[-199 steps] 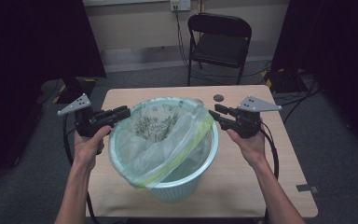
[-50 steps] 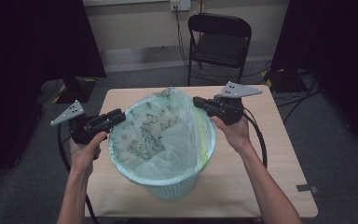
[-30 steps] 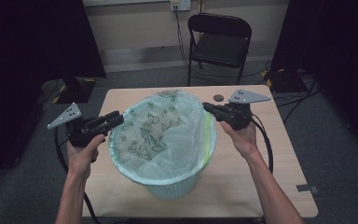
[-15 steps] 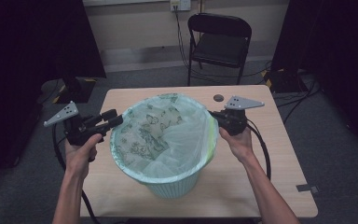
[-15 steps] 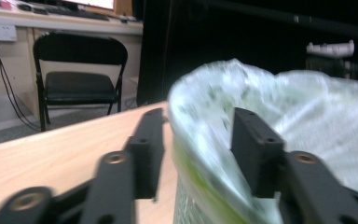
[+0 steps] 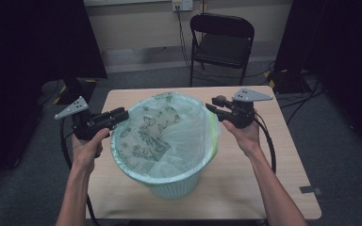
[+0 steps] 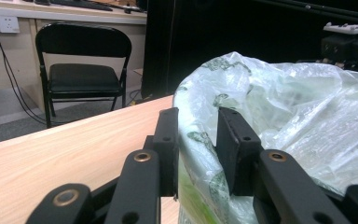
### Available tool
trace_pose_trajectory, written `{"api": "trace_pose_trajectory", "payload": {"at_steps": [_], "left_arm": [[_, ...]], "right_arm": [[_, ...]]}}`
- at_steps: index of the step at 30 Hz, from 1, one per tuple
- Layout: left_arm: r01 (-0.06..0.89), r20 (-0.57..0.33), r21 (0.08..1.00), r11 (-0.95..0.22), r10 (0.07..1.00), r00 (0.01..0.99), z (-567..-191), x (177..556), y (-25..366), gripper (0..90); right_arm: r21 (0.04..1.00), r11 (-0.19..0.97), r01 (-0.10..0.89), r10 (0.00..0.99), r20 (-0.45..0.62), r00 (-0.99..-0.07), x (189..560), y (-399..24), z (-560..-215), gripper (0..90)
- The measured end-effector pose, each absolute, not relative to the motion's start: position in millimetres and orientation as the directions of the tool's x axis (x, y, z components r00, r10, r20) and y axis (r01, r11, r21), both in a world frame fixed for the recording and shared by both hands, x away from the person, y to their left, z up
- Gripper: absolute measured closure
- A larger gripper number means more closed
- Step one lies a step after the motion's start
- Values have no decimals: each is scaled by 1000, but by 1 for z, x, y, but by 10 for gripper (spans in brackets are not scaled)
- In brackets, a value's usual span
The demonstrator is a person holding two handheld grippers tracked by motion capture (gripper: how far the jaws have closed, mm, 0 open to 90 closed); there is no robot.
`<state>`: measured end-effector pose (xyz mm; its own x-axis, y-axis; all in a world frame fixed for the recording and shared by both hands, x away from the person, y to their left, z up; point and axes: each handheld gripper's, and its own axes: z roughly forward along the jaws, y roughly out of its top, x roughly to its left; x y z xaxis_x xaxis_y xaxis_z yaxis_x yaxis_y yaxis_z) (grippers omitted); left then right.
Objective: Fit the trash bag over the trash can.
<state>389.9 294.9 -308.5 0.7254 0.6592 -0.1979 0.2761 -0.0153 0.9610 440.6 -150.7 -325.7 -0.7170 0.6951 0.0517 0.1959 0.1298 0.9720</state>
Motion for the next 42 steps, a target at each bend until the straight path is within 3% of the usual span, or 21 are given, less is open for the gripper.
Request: {"api": "trace_pose_trajectory", "payload": {"at_steps": [6,10,13,23,27,31,34,37,42], "left_arm": [[262,-194,965,0,670,716,-310,365,304,683],[259,-200,966,8,660,725,-311,361,307,684],[237,-200,971,33,654,729,-311,364,304,632],[238,-202,970,38,667,717,-309,392,301,549],[242,-223,968,60,645,731,-312,398,300,541],[243,-209,970,24,597,775,-314,396,292,555],[243,-193,970,-5,594,781,-314,395,288,614],[235,-172,972,-30,592,788,-313,391,286,668],[230,-158,972,-41,609,777,-311,383,286,672]], "right_arm": [[982,93,165,705,52,-707,420,-157,-305,563],[986,68,150,663,68,-746,403,-154,-297,538],[988,64,138,631,67,-773,394,-147,-298,547],[980,92,176,571,94,-815,412,-138,-309,724],[979,108,174,552,87,-830,429,-134,-307,749],[977,126,175,555,77,-828,435,-131,-305,691],[977,125,174,572,73,-817,433,-133,-303,610],[979,110,170,574,77,-815,424,-139,-297,574],[976,141,166,563,59,-824,402,-142,-293,528]]}}
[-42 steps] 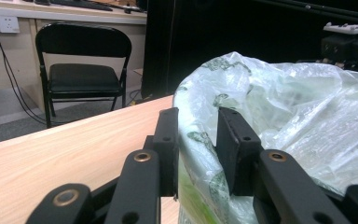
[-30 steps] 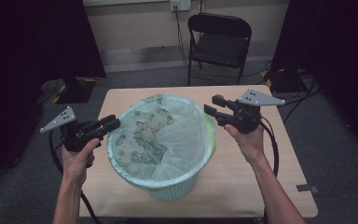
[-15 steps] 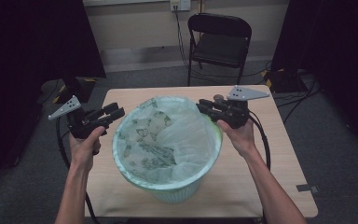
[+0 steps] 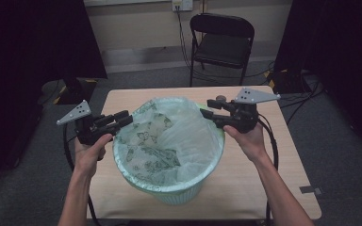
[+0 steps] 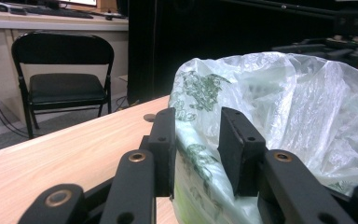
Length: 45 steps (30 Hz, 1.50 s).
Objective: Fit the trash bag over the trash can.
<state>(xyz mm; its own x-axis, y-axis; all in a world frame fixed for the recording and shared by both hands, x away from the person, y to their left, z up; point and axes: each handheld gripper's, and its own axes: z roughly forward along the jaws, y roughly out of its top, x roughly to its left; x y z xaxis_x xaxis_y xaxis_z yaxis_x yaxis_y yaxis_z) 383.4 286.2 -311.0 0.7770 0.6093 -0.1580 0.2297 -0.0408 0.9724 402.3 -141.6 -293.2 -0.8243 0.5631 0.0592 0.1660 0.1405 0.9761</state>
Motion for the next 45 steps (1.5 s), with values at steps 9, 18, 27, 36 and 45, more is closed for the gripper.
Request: {"api": "trace_pose_trajectory", "payload": {"at_steps": [9,18,27,36,45], "left_arm": [[241,-157,969,-50,627,763,-309,377,286,669],[223,-129,972,-70,637,760,-308,376,281,664],[230,-138,971,-64,634,761,-308,375,281,664],[238,-171,971,-25,625,762,-306,381,277,525],[249,-160,967,-59,621,768,-309,386,272,648]], "right_arm": [[972,192,135,618,-13,-786,398,-142,-298,797],[977,150,149,647,18,-762,407,-156,-303,900],[974,108,202,632,89,-770,411,-160,-330,900],[951,173,255,625,94,-775,408,-145,-367,900],[959,149,242,649,90,-755,412,-152,-362,646]]}}
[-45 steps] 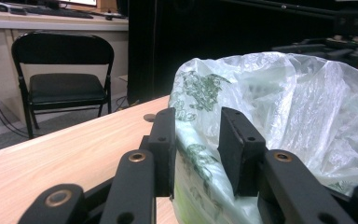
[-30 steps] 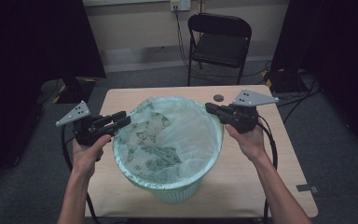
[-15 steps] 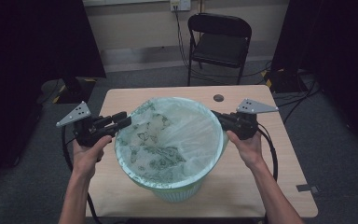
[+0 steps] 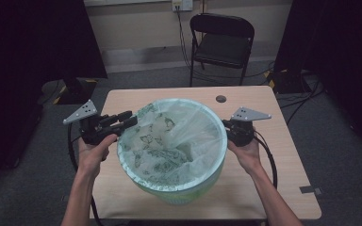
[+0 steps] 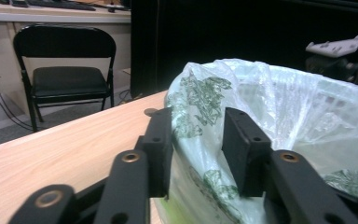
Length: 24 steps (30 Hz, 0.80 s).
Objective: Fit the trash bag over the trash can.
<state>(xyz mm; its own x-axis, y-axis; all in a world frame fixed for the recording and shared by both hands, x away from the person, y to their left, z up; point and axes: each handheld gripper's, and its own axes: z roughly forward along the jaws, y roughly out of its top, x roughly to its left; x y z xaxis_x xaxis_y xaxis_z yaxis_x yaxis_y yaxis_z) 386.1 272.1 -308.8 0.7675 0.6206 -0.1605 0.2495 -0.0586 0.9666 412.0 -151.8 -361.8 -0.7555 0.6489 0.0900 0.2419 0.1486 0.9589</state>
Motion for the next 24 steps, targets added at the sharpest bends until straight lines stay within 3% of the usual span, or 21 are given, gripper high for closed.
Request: {"api": "trace_pose_trajectory", "payload": {"at_steps": [5,9,13,16,24], "left_arm": [[251,-164,966,-54,625,763,-308,387,272,679],[259,-173,965,-50,623,763,-308,388,273,676],[293,-216,956,-17,636,741,-309,389,272,520],[287,-205,958,-24,640,741,-307,387,274,513],[291,-192,955,-54,636,747,-306,386,271,673]], "right_arm": [[963,125,238,709,81,-701,416,-168,-348,508],[965,125,229,736,64,-674,417,-174,-333,449],[964,118,237,737,75,-672,420,-174,-314,401],[969,134,210,728,47,-684,418,-168,-299,383],[978,161,129,631,-2,-776,413,-135,-259,456]]}}
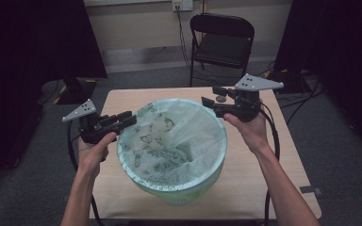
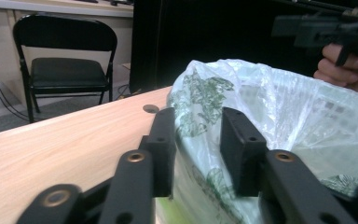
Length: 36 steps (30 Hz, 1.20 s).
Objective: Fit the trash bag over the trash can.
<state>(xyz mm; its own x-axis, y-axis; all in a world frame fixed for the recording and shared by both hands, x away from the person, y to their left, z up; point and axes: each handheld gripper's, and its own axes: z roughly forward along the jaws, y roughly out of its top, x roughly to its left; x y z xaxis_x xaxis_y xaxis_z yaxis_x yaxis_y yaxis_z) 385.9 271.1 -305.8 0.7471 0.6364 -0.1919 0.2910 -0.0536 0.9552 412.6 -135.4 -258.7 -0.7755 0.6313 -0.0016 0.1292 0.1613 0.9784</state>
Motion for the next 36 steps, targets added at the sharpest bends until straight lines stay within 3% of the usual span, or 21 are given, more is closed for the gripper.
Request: {"api": "trace_pose_trajectory", "payload": {"at_steps": [8,12,19,24,27,30,31,36], "left_arm": [[279,-179,959,-57,641,746,-304,398,266,726],[280,-180,958,-55,645,742,-304,408,261,743],[278,-194,960,-40,622,759,-307,418,258,749],[278,-194,960,-45,608,770,-307,425,249,750],[289,-210,957,-34,608,765,-307,427,249,733],[311,-236,950,-7,633,737,-305,425,259,568],[304,-241,953,11,635,734,-304,423,263,568],[295,-209,955,-26,644,736,-299,408,272,529]], "right_arm": [[976,191,104,481,-1,-877,411,-91,-231,595],[962,247,115,414,2,-910,413,-67,-226,593],[879,450,156,328,-1,-945,420,-28,-243,565],[851,500,163,280,19,-960,426,-9,-243,560],[813,546,200,263,60,-963,435,6,-255,508],[757,594,272,253,145,-957,445,11,-267,404],[744,603,287,275,145,-951,448,12,-269,344],[715,635,294,329,93,-940,450,18,-284,239]]}}
